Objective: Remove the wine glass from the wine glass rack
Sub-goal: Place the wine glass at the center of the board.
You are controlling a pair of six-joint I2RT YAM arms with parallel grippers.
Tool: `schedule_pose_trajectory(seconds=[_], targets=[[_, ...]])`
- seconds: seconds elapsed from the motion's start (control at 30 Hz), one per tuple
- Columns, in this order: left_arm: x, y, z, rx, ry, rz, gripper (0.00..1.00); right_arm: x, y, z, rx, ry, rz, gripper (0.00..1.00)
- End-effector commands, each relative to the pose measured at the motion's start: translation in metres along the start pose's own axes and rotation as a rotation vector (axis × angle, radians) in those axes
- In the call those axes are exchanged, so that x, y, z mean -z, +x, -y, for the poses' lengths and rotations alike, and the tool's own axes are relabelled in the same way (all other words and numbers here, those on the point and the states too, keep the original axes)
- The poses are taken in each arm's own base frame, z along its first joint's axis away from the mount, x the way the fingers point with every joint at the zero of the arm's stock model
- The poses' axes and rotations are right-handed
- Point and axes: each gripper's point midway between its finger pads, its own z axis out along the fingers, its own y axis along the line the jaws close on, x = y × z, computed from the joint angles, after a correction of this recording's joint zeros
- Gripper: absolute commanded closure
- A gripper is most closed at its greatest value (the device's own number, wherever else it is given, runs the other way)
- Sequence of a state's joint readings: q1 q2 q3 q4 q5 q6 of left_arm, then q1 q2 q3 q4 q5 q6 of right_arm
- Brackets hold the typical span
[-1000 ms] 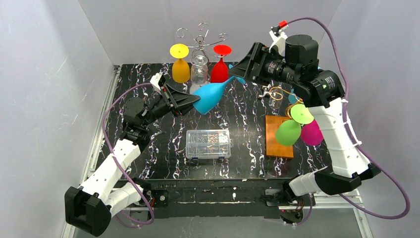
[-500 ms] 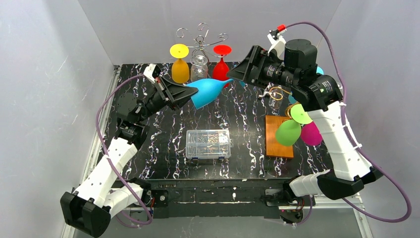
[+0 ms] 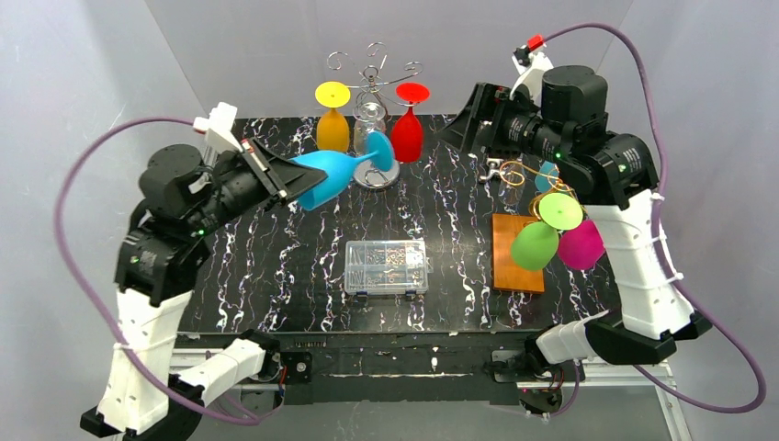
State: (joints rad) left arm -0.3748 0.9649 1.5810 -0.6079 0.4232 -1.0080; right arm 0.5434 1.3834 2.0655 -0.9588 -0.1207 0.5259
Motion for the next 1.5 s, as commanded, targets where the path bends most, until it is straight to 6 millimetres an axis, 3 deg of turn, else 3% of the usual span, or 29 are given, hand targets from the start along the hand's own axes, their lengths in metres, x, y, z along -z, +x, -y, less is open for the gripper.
schedule_pose_trajectory(seconds=[0.0, 0.13, 0.2, 0.63, 0.83, 1.13, 1.37, 1.47], targets=[[0.042, 0.004, -0.093, -0.160, -0.527, -0.034, 1.00, -0.005, -0.001, 0.024, 0.088, 0.115, -0.007, 0.02], [0.061, -0.018, -0.136, -0.233, -0.825, 0.007, 1.00, -0.005, 0.002, 0.037, 0.117, 0.168, -0.010, 0.02], [0.059, -0.031, -0.155, -0.261, -0.951, 0.005, 1.00, -0.005, 0.004, 0.039, 0.120, 0.175, -0.015, 0.02], [-0.003, -0.106, -0.289, -0.166, -1.289, -0.086, 1.00, 0.016, 0.005, 0.041, 0.151, 0.190, 0.008, 0.02], [-0.028, -0.123, -0.338, -0.125, -1.331, -0.168, 1.00, 0.031, -0.002, 0.049, 0.177, 0.246, 0.047, 0.02], [-0.054, -0.126, -0.382, -0.070, -1.314, -0.226, 1.00, 0.042, -0.004, 0.056, 0.195, 0.287, 0.066, 0.02], [-0.057, -0.123, -0.394, -0.055, -1.328, -0.247, 1.00, 0.041, 0.000, 0.060, 0.194, 0.302, 0.053, 0.02], [-0.058, -0.122, -0.396, -0.053, -1.331, -0.252, 0.95, 0.040, 0.002, 0.061, 0.194, 0.305, 0.047, 0.02]])
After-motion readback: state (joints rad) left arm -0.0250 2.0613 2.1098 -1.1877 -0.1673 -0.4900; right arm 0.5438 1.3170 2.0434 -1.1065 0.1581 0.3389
